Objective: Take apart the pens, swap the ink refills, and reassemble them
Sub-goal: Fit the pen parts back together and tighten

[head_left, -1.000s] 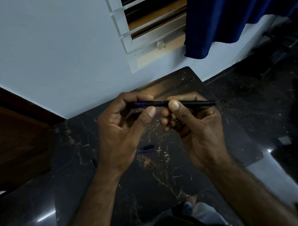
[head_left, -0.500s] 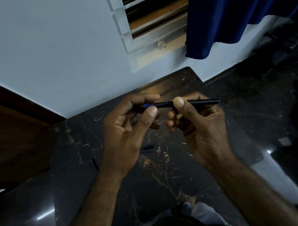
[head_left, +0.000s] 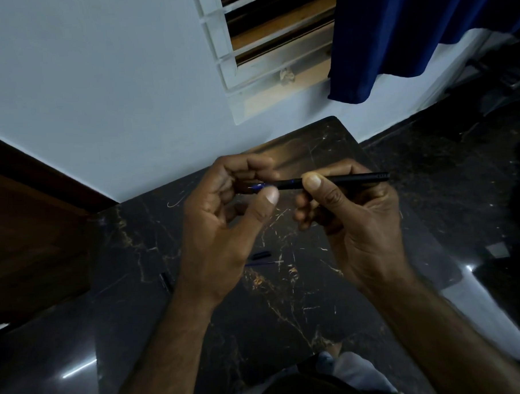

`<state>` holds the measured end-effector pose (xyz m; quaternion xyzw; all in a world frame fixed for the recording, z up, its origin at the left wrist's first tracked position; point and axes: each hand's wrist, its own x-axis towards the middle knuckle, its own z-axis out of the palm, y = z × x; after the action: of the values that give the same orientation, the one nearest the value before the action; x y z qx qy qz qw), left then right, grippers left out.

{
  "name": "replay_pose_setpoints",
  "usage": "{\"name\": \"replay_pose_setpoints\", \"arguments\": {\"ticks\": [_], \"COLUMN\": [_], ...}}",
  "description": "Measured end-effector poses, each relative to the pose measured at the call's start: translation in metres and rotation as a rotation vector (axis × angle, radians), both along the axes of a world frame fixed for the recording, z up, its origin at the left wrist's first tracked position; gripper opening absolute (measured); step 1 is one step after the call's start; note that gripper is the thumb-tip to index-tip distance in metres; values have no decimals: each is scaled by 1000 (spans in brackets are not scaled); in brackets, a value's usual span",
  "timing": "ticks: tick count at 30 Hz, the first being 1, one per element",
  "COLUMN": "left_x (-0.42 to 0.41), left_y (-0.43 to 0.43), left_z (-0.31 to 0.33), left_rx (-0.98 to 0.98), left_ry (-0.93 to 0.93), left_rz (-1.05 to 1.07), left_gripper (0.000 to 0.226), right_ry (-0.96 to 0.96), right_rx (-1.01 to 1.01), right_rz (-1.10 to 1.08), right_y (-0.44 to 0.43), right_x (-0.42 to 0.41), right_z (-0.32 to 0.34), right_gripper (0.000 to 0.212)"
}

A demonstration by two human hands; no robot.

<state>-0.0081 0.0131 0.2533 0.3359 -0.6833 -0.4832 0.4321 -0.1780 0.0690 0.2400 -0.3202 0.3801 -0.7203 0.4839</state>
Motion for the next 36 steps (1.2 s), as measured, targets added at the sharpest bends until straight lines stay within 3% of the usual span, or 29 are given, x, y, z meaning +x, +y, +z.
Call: {"name": "replay_pose_setpoints", "arguments": {"ticks": [2, 4, 8, 11, 16, 20, 22, 28, 36], "left_x": [-1, -2, 1, 9, 13, 17, 22, 37, 61], "left_y": [-1, -2, 1, -1, -5, -7, -6, -15, -32], "left_z": [4, 5, 2, -3, -3, -5, -9, -11, -20], "left_rx": [121, 122, 3, -8, 177, 37, -48, 126, -66], "left_ry": [23, -26, -27, 48, -3, -18, -50, 46, 13], "left_rz": [23, 31, -34, -36, -24, -29, -26, 11, -59], "left_gripper": [23, 30, 5, 17, 32, 13, 16, 27, 10], "right_ry": [-15, -16, -30, -39, -56, -43, -42, -22, 14], "right_rx": [-9, -15, 0, 20, 8, 11, 6, 35, 51], "right_rz": [10, 16, 16, 9, 24, 31, 27, 29, 37], "right_y": [1, 1, 0, 0, 0, -3, -6, -11, -18], "right_x": [4, 6, 9, 12, 20, 26, 27, 43, 60], "right_z": [0, 1, 2, 1, 0, 0, 1, -2, -8], "right_gripper": [5, 8, 7, 7, 11, 12, 11, 13, 9]}}
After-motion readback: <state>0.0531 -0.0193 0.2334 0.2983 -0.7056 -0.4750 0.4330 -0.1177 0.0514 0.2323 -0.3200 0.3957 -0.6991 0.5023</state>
